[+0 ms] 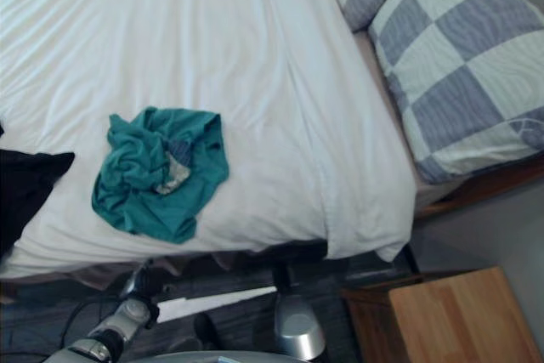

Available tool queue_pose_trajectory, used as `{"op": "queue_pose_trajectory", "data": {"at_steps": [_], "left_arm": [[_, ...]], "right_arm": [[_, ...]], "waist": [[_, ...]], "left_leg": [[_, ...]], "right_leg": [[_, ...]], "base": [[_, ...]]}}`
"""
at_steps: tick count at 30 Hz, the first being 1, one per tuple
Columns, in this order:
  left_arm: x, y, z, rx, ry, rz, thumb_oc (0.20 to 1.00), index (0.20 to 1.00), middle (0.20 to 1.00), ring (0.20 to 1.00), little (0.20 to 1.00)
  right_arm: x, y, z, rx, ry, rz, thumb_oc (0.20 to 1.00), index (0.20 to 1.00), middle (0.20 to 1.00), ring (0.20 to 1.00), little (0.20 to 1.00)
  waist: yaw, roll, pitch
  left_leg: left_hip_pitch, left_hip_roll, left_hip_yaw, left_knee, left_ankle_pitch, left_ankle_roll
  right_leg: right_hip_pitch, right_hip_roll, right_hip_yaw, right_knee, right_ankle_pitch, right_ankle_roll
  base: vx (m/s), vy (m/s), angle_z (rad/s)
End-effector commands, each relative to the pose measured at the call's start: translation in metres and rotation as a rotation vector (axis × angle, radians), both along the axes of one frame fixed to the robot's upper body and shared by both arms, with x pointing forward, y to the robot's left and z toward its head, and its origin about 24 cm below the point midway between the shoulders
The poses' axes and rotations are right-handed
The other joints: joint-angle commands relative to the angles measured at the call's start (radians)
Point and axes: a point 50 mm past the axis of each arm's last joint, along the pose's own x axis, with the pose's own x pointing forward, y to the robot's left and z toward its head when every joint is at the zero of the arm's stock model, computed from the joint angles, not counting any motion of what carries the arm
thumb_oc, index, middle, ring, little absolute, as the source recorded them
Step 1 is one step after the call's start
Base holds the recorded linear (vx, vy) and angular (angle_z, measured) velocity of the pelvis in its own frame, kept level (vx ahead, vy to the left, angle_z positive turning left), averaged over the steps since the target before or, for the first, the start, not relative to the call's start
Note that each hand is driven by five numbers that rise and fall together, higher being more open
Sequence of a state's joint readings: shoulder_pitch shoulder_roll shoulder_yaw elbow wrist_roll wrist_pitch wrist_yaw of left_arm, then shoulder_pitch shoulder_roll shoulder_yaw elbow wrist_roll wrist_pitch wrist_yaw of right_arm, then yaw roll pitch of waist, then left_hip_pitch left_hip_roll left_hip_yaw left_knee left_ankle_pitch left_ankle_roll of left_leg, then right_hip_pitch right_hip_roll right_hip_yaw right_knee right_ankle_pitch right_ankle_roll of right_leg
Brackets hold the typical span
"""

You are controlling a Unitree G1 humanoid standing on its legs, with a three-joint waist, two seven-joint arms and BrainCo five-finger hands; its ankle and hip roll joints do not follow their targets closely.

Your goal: Tidy up the quilt and then pick up the clothes from the bed and put them into the laundry hamper.

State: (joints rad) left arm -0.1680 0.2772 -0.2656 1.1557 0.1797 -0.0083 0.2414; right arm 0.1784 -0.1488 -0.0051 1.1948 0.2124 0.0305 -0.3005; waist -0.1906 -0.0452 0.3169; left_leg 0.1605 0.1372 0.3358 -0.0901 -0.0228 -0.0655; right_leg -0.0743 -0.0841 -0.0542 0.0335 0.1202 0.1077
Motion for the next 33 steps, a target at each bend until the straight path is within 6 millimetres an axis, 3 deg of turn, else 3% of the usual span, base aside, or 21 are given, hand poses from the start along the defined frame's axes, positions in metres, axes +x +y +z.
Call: {"op": "queue_pose_trajectory", "data": {"at_steps": [1,2,3,6,8,10,11,12,13,17,18,20,22,23,24,25,27,30,31,32,33], "left_arm": [[-0.012,0.003,-0.005,0.026,0.027,-0.013,1.000,1.000,1.000,1.000,1.000],[-0.004,-0.006,-0.002,-0.026,-0.023,0.006,1.000,1.000,1.000,1.000,1.000],[-0.004,-0.006,-0.002,-0.026,-0.023,0.006,1.000,1.000,1.000,1.000,1.000],[0.001,-0.010,0.000,-0.043,-0.044,-0.019,1.000,1.000,1.000,1.000,1.000],[-0.012,-0.006,-0.006,-0.034,0.002,0.006,1.000,1.000,1.000,1.000,1.000],[-0.016,-0.005,-0.008,-0.034,0.017,0.019,1.000,1.000,1.000,1.000,1.000],[-0.024,-0.005,-0.012,-0.035,0.042,0.041,1.000,1.000,1.000,1.000,1.000],[-0.024,-0.005,-0.012,-0.035,0.042,0.041,1.000,1.000,1.000,1.000,1.000],[-0.029,-0.005,-0.014,-0.027,0.062,0.035,1.000,1.000,1.000,1.000,1.000],[-0.025,-0.010,-0.014,-0.015,0.080,-0.041,1.000,1.000,1.000,1.000,1.000],[-0.020,-0.003,-0.011,0.008,0.074,-0.035,1.000,1.000,1.000,1.000,1.000],[-0.019,0.001,-0.010,0.016,0.073,-0.027,1.000,1.000,1.000,1.000,1.000],[-0.021,0.009,-0.008,0.026,0.072,-0.007,1.000,1.000,1.000,1.000,1.000],[-0.022,0.012,-0.008,0.028,0.079,-0.006,1.000,1.000,1.000,1.000,1.000],[-0.026,0.021,-0.007,0.039,0.100,0.010,1.000,1.000,1.000,1.000,1.000],[-0.026,0.021,-0.007,0.039,0.100,0.011,1.000,1.000,1.000,1.000,1.000],[-0.029,0.027,-0.007,0.054,0.117,0.015,1.000,1.000,1.000,1.000,1.000],[-0.026,0.024,-0.006,0.057,0.109,-0.018,1.000,1.000,1.000,1.000,1.000],[-0.020,0.016,-0.006,0.023,0.073,-0.007,1.000,1.000,1.000,1.000,1.000],[-0.020,0.016,-0.006,0.024,0.073,-0.007,1.000,1.000,1.000,1.000,1.000],[-0.013,0.012,-0.003,0.011,0.041,-0.002,1.000,1.000,1.000,1.000,1.000]], "right_arm": [[0.043,-0.005,0.005,-0.038,-0.097,0.105,1.000,1.000,1.000,1.000,1.000],[0.063,-0.013,0.010,-0.071,-0.139,0.179,1.000,1.000,1.000,1.000,1.000],[0.063,-0.013,0.010,-0.071,-0.139,0.179,1.000,1.000,1.000,1.000,1.000],[0.095,-0.028,0.022,-0.135,-0.185,0.285,1.000,1.000,1.000,1.000,1.000],[0.106,-0.029,0.026,-0.121,-0.237,0.260,1.000,1.000,1.000,1.000,1.000],[0.110,-0.028,0.027,-0.112,-0.251,0.268,1.000,1.000,1.000,1.000,1.000],[0.111,-0.025,0.026,-0.100,-0.253,0.306,1.000,1.000,1.000,1.000,1.000],[0.111,-0.025,0.026,-0.100,-0.253,0.306,1.000,1.000,1.000,1.000,1.000],[0.106,-0.025,0.025,-0.093,-0.246,0.284,1.000,1.000,1.000,1.000,1.000],[0.093,-0.020,0.019,-0.063,-0.211,0.251,1.000,1.000,1.000,1.000,1.000],[0.098,-0.012,0.018,-0.046,-0.213,0.243,1.000,1.000,1.000,1.000,1.000],[0.099,-0.007,0.017,-0.030,-0.222,0.238,1.000,1.000,1.000,1.000,1.000],[0.106,0.001,0.018,-0.007,-0.259,0.263,1.000,1.000,1.000,1.000,1.000],[0.109,0.005,0.019,0.002,-0.269,0.287,1.000,1.000,1.000,1.000,1.000],[0.116,0.008,0.022,0.006,-0.300,0.343,1.000,1.000,1.000,1.000,1.000],[0.116,0.008,0.022,0.006,-0.300,0.344,1.000,1.000,1.000,1.000,1.000],[0.118,0.013,0.022,0.009,-0.298,0.410,1.000,1.000,1.000,1.000,1.000],[0.132,0.016,0.027,0.002,-0.323,0.510,1.000,1.000,1.000,1.000,1.000],[0.135,0.012,0.028,-0.022,-0.306,0.565,1.000,1.000,1.000,1.000,1.000],[0.135,0.012,0.029,-0.022,-0.306,0.565,1.000,1.000,1.000,1.000,1.000],[0.141,0.006,0.032,-0.049,-0.310,0.571,1.000,1.000,1.000,1.000,1.000]], "waist": [[0.045,0.000,-0.038],[0.075,-0.001,-0.004],[0.074,0.000,-0.007],[0.088,0.019,0.013],[0.088,0.028,-0.008],[0.087,0.030,-0.023],[0.084,0.040,-0.065],[0.083,0.040,-0.064],[0.084,0.045,-0.088],[0.081,0.040,-0.111],[0.087,0.013,-0.094],[0.096,0.010,-0.087],[0.102,0.018,-0.074],[0.099,0.023,-0.065],[0.090,0.032,-0.049],[0.090,0.032,-0.050],[0.087,0.025,-0.043],[0.092,0.014,-0.035],[0.114,0.016,-0.009],[0.114,0.016,-0.011],[0.122,0.013,0.009]], "left_leg": [[-0.127,-0.046,-0.066,0.177,-0.079,0.012],[-0.257,-0.029,-0.070,0.402,-0.058,-0.019],[-0.263,-0.028,-0.071,0.404,-0.056,-0.019],[-0.322,0.047,-0.058,0.465,0.024,-0.084],[-0.251,0.110,-0.051,0.367,0.027,-0.088],[-0.228,0.126,-0.064,0.328,0.031,-0.088],[-0.175,0.214,-0.130,0.179,0.099,-0.118],[-0.170,0.213,-0.130,0.175,0.101,-0.119],[-0.148,0.263,-0.155,0.107,0.132,-0.138],[-0.147,0.215,-0.176,0.084,0.056,-0.159],[-0.149,0.161,-0.156,0.103,0.013,-0.129],[-0.146,0.147,-0.126,0.104,0.003,-0.115],[-0.143,0.121,-0.094,0.105,-0.005,-0.086],[-0.142,0.104,-0.090,0.104,-0.004,-0.070],[-0.136,0.062,-0.091,0.091,0.004,-0.041],[-0.138,0.063,-0.091,0.091,0.005,-0.041],[-0.133,0.011,-0.104,0.100,-0.017,-0.023],[-0.169,-0.058,-0.123,0.248,-0.080,-0.014],[-0.258,-0.061,-0.114,0.462,-0.045,-0.055],[-0.261,-0.061,-0.114,0.462,-0.043,-0.055],[-0.324,-0.056,-0.120,0.575,-0.011,-0.091]], "right_leg": [[0.034,-0.032,0.022,0.106,-0.225,0.054],[0.063,-0.053,0.022,0.056,-0.224,0.021],[0.058,-0.052,0.021,0.055,-0.221,0.021],[0.079,-0.089,-0.007,0.010,-0.220,0.013],[0.082,-0.131,-0.013,0.001,-0.204,0.039],[0.081,-0.147,-0.014,0.001,-0.199,0.050],[0.086,-0.214,-0.020,-0.010,-0.183,0.095],[0.090,-0.214,-0.022,-0.010,-0.184,0.095],[0.089,-0.257,-0.030,-0.012,-0.176,0.125],[0.107,-0.318,-0.043,-0.020,-0.110,0.154],[0.042,-0.371,-0.048,0.021,0.026,0.154],[0.019,-0.387,-0.096,0.048,0.024,0.141],[-0.007,-0.344,-0.152,0.139,-0.040,0.106],[-0.023,-0.274,-0.136,0.199,-0.091,0.090],[-0.041,-0.104,-0.110,0.290,-0.210,0.065],[-0.044,-0.103,-0.109,0.290,-0.209,0.064],[-0.026,0.005,-0.081,0.287,-0.273,0.032],[0.056,-0.001,-0.045,0.158,-0.283,-0.015],[0.096,-0.028,-0.028,0.101,-0.274,-0.033],[0.094,-0.027,-0.028,0.099,-0.272,-0.033],[0.103,-0.043,-0.016,0.078,-0.265,-0.042]], "base": [[-0.07,-0.119,-0.31],[-0.10,-0.073,-0.25],[-0.16,0.005,-0.04],[-0.10,0.187,0.55],[0.03,0.313,0.38],[0.06,0.451,0.22],[0.07,0.539,0.21],[0.10,0.991,0.33],[0.04,0.451,0.30],[0.06,0.590,0.26],[-0.05,0.324,0.00],[-0.09,0.419,-0.09],[-0.09,0.525,-0.11],[-0.08,0.687,-0.26],[-0.06,0.500,-0.25],[-0.06,0.429,-0.36],[0.00,0.215,-0.01],[0.04,0.196,0.32],[-0.02,0.146,0.23],[-0.11,0.180,0.12],[-0.10,0.144,-0.05]]}}
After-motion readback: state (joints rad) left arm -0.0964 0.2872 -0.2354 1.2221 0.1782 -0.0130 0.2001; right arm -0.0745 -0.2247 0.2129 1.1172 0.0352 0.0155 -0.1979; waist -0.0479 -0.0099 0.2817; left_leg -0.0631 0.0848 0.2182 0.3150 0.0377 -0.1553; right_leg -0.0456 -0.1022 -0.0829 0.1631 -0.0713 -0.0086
